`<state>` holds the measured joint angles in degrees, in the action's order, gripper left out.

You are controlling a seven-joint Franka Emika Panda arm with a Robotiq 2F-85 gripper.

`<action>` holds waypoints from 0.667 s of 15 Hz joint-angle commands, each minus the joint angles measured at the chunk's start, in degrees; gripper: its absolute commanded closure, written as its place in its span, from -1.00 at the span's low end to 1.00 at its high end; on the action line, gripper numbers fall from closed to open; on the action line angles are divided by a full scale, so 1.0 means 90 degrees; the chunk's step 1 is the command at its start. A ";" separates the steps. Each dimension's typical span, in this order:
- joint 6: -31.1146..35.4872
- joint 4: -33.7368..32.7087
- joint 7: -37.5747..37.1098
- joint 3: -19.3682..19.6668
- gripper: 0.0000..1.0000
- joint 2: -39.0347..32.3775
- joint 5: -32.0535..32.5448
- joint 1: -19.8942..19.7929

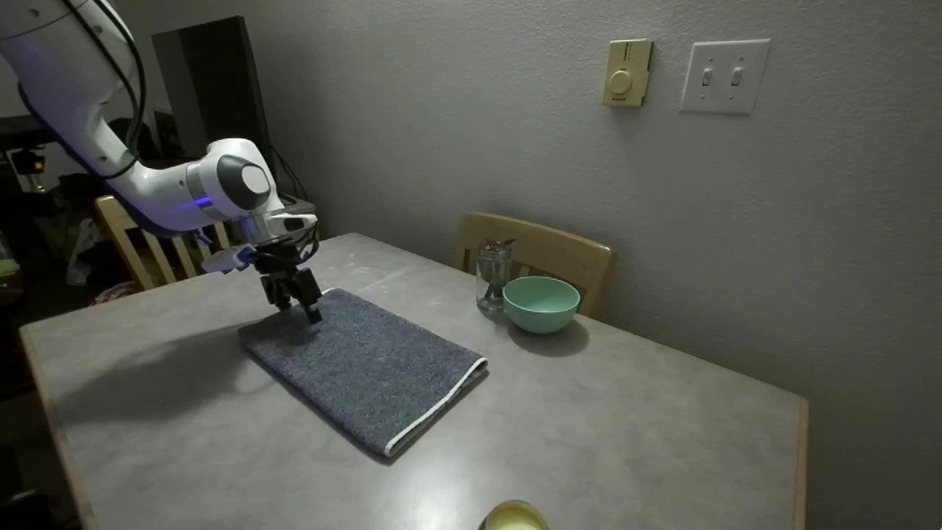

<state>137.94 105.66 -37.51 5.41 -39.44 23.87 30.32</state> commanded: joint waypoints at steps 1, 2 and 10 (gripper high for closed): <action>-0.0375 -0.0081 -0.0121 0.0145 -1.00 -0.0197 0.0434 0.0084; -0.0411 -0.0091 -0.0132 0.0128 -1.00 -0.0201 0.0501 0.0072; -0.0276 -0.0177 0.0057 -0.0194 0.24 -0.0224 0.0346 -0.0078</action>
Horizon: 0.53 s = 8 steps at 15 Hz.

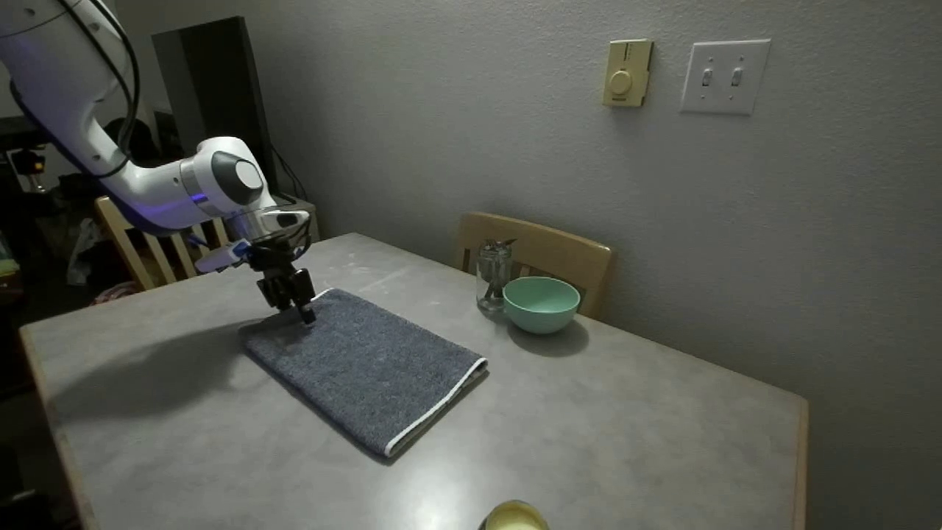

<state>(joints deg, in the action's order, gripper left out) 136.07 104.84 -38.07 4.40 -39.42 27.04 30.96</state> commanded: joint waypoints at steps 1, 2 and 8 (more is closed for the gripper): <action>-0.0038 -0.0091 0.0154 -0.0131 0.36 -0.0229 -0.0045 -0.0174; -0.0001 -0.0096 0.0186 -0.0177 0.52 -0.0230 -0.0086 -0.0201; 0.0146 -0.0078 0.0555 -0.0527 1.00 -0.0126 -0.0587 -0.0487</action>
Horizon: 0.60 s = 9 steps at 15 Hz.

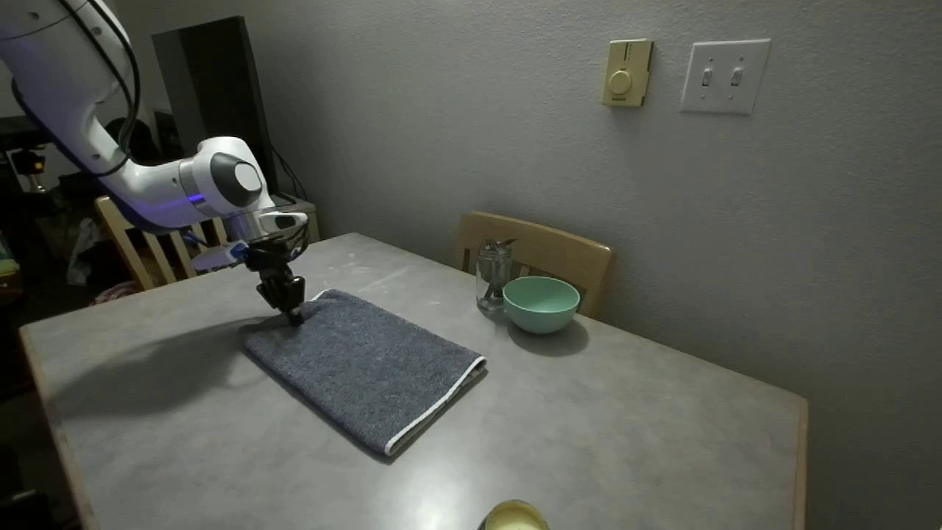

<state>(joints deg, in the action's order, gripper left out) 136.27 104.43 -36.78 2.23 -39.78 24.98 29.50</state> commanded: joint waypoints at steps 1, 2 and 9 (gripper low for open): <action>0.0142 -0.0013 0.0558 -0.0373 0.96 -0.0017 -0.0521 -0.0414; 0.0175 0.0021 0.0750 -0.0473 0.96 0.0066 -0.0715 -0.0512; 0.0437 0.0430 0.1616 -0.0882 0.96 0.0759 -0.1826 -0.0861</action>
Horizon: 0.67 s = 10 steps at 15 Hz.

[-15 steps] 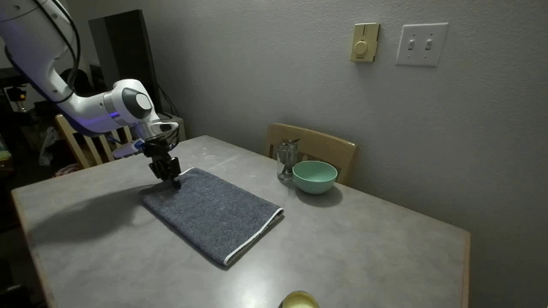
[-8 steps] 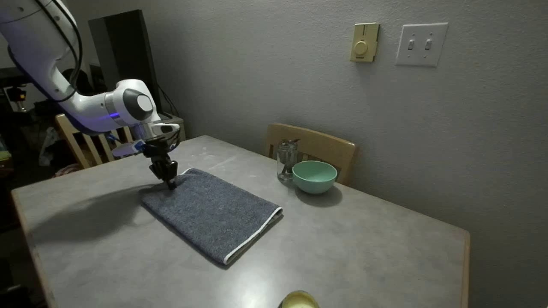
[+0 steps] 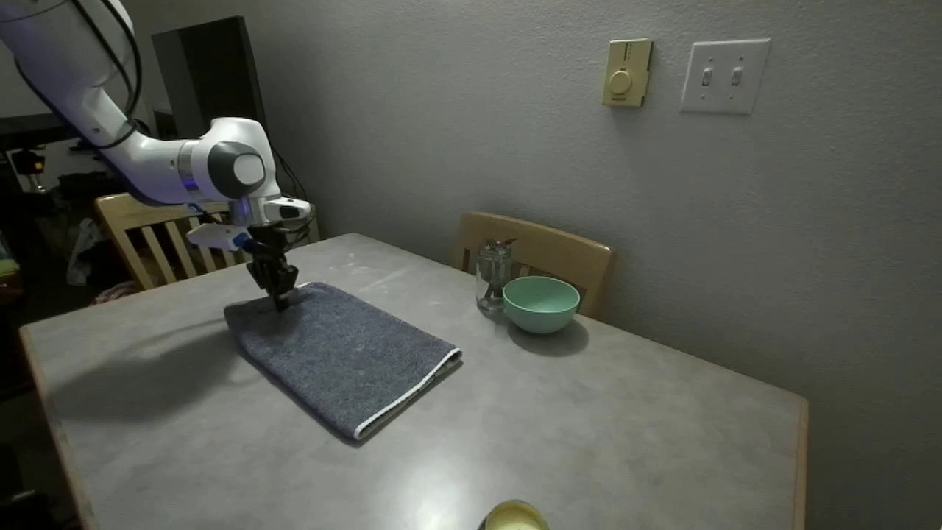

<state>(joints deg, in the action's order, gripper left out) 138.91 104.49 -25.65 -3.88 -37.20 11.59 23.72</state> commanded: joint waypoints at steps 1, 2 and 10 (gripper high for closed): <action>0.0161 0.0483 0.0477 -0.0250 0.96 0.0583 -0.0434 -0.0260; 0.0181 0.0568 0.0517 -0.0254 0.96 0.0707 -0.0494 -0.0275; 0.0562 0.1507 0.1334 -0.0458 0.96 0.1770 -0.1311 -0.0934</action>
<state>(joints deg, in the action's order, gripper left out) 140.96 112.05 -19.01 -5.82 -26.29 3.82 19.50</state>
